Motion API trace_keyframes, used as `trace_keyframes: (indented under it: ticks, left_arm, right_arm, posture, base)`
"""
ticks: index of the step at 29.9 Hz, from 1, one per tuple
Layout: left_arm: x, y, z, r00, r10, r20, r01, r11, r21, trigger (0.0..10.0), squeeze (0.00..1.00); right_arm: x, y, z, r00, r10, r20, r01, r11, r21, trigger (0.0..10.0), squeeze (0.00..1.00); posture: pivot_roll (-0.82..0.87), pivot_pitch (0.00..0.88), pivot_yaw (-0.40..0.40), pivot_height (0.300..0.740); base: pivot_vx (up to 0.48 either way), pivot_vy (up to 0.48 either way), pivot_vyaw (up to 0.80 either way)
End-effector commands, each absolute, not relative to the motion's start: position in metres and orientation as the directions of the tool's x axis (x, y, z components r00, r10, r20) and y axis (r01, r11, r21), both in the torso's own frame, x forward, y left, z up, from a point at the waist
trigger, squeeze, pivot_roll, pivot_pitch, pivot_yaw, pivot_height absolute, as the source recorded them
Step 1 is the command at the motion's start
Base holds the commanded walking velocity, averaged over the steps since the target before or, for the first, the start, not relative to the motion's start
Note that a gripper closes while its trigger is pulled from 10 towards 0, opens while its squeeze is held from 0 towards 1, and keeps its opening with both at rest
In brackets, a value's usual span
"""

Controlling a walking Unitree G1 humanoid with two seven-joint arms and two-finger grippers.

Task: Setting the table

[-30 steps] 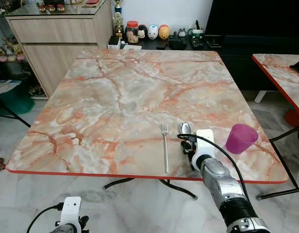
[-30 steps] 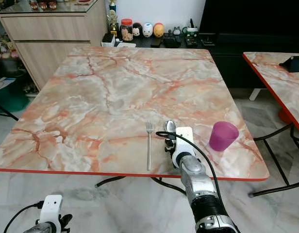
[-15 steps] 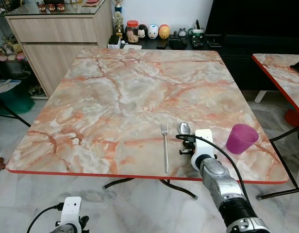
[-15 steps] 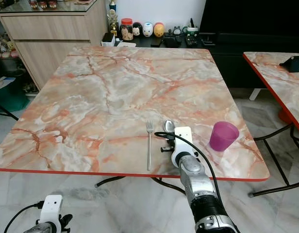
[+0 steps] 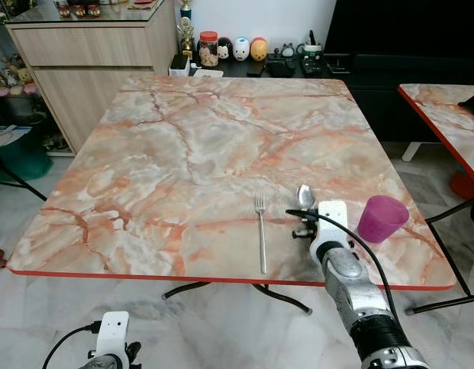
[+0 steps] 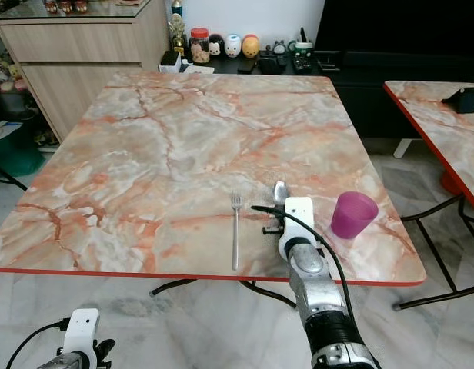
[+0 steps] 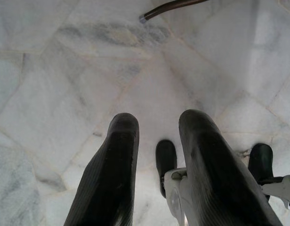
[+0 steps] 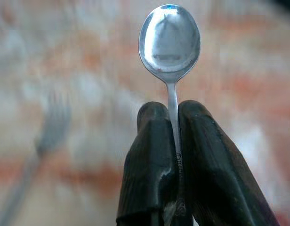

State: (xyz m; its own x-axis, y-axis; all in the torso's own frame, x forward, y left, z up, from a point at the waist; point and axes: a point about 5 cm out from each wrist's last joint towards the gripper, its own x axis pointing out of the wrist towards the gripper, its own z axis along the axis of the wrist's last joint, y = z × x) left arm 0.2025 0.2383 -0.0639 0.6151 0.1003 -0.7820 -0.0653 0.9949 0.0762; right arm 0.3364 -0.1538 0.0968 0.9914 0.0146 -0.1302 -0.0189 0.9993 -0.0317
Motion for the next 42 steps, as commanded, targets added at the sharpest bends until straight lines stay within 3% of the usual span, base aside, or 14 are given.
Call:
trace_keyframes:
  ticks: [1,15,20,42]
  left_arm:
    - [0.200,0.239,-0.065,0.603,0.106,-0.791,-0.067,0.994,0.082,10.0,0.00]
    - [0.200,0.235,-0.066,0.610,0.102,-0.786,-0.048,0.995,0.093,10.0,0.00]
    - [0.194,0.203,-0.075,0.625,0.060,-0.778,-0.015,0.998,0.066,10.0,0.00]
    - [0.184,0.209,-0.080,0.596,0.080,-0.799,-0.025,0.996,0.082,10.0,0.00]
  right_arm:
    - [0.337,-0.152,0.114,0.999,0.025,-0.025,-0.026,0.999,-0.026,10.0,0.00]
    - [0.306,-0.139,0.176,0.934,0.154,0.323,-0.107,0.982,-0.157,10.0,0.00]
    - [0.301,-0.143,0.185,0.926,0.106,0.362,-0.065,0.990,-0.123,10.0,0.00]
    - [0.298,-0.141,0.197,0.926,0.093,0.366,-0.050,0.991,-0.125,10.0,0.00]
  posture:
    - [-0.08,0.000,-0.019,0.736]
    - [-0.08,0.000,-0.014,0.736]
    - [-0.08,0.000,-0.011,0.736]
    - [-0.08,0.000,-0.008,0.736]
  base:
    - [0.000,0.000,0.00]
    - [0.000,0.000,0.00]
    - [0.000,-0.049,0.00]
    - [0.000,-0.362,0.00]
